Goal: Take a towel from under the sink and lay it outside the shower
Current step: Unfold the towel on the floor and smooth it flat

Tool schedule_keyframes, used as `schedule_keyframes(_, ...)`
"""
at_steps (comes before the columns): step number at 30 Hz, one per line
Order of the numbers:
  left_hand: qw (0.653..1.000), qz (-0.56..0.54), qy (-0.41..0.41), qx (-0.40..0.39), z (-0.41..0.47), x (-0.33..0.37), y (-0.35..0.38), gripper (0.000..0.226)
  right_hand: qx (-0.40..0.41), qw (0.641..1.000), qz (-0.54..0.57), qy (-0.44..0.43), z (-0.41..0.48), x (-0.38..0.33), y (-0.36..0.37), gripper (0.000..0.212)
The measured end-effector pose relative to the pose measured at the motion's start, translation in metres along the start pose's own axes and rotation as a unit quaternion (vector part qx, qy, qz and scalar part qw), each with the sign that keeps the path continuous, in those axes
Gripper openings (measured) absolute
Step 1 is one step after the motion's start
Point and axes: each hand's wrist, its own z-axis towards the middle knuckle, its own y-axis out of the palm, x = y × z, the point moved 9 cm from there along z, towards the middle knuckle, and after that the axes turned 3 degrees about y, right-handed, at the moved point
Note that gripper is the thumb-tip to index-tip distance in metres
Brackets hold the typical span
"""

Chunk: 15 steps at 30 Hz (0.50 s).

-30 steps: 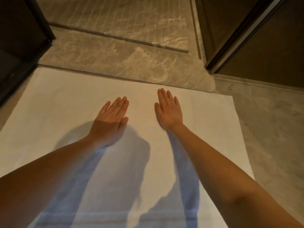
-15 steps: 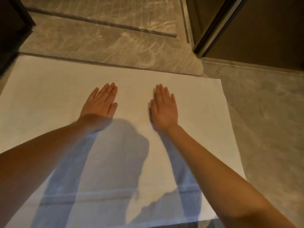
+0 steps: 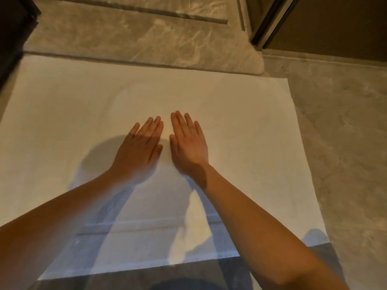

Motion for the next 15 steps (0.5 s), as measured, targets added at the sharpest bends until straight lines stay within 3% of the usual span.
schedule_keyframes(8, 1.000, -0.015, 0.005, -0.001, 0.000, 0.004, -0.004, 0.059, 0.039, 0.984, -0.029, 0.169, -0.070, 0.170, -0.048, 0.059)
schedule_keyframes(12, 1.000, -0.021, -0.004, -0.007, 0.001, 0.010, -0.013, 0.062, 0.029, 0.983, -0.036, 0.179, -0.078, 0.180, -0.050, 0.060)
schedule_keyframes(15, 0.997, -0.021, 0.070, -0.003, -0.019, 0.059, -0.014, 0.063, 0.022, 0.979, -0.039, 0.201, -0.077, 0.176, -0.054, 0.056)
